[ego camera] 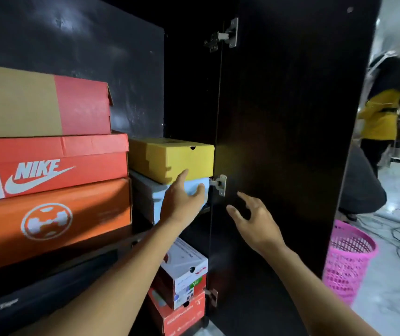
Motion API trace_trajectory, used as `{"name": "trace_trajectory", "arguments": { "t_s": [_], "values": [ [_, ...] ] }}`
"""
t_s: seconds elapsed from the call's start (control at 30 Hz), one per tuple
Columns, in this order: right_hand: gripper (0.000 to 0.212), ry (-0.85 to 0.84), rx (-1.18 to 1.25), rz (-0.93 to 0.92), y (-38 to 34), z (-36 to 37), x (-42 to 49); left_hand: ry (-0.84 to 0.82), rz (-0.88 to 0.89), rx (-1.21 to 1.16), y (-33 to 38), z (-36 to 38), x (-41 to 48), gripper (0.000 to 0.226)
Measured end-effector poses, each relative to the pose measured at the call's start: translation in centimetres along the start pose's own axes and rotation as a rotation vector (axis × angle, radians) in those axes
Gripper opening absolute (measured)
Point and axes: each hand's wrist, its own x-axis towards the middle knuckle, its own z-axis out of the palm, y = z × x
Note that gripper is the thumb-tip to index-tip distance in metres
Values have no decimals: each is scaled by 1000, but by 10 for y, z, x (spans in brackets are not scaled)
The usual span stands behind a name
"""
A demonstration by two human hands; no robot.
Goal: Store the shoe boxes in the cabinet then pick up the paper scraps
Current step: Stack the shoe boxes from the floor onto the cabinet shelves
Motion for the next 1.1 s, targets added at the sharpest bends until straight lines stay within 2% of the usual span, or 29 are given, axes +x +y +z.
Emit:
{"name": "trace_trajectory", "arguments": {
  "t_s": [0.13, 0.47, 0.63, 0.73, 0.83, 1.0, 1.07, 1.1],
  "values": [
    [58, 14, -20, 91, 52, -31, -70, -174, 1, 17, -10, 41, -67, 54],
    [53, -38, -100, 405, 172, -96, -256, -545, -221, 3, -44, 162, -252, 51],
    [55, -71, -113, 593, 230, -106, -351, -674, -359, -18, -64, 224, -343, 50],
    [58, -148, -134, 741, 257, -104, -400, -767, -452, 15, -88, 253, -403, 55],
    [60, -239, -136, 863, 277, -91, -440, -820, -545, 74, -113, 266, -451, 62],
    [64, -290, -64, 965, 296, -65, -482, -843, -677, 150, -146, 272, -494, 74],
    [74, -305, -10, 985, 303, -54, -493, -859, -718, 92, -155, 276, -504, 70],
    [79, -296, 23, 988, 309, -49, -498, -863, -737, 56, -159, 278, -509, 59]
  ]
}}
